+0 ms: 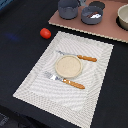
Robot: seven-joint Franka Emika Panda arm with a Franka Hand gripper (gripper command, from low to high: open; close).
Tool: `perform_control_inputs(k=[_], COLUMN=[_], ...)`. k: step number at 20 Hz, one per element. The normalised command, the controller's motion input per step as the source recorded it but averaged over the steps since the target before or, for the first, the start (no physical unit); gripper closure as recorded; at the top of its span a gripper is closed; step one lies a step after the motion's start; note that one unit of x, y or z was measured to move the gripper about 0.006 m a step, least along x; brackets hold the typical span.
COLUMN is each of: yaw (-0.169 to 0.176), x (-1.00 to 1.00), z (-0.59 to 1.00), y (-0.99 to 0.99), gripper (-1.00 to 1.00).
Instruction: Place the fish, sausage, and tomato into the frying pan.
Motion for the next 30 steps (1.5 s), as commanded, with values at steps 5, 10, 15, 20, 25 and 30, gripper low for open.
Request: perform_control_inputs(k=[5, 10, 15, 20, 25, 30], yaw=[-0.068, -0.075, -0.089, -0.135, -0.195, -0.166], x=[-0.69, -0.69, -0.67, -0.62, -0.52, -0.49], z=[-0.1, -0.11, -0.18, -0.25, -0.29, -0.34], y=[-0.53, -0.53, -0.53, -0.48, -0.4, -0.47], gripper=[-1.0, -1.0, -1.0, -1.0, -1.0, -1.0])
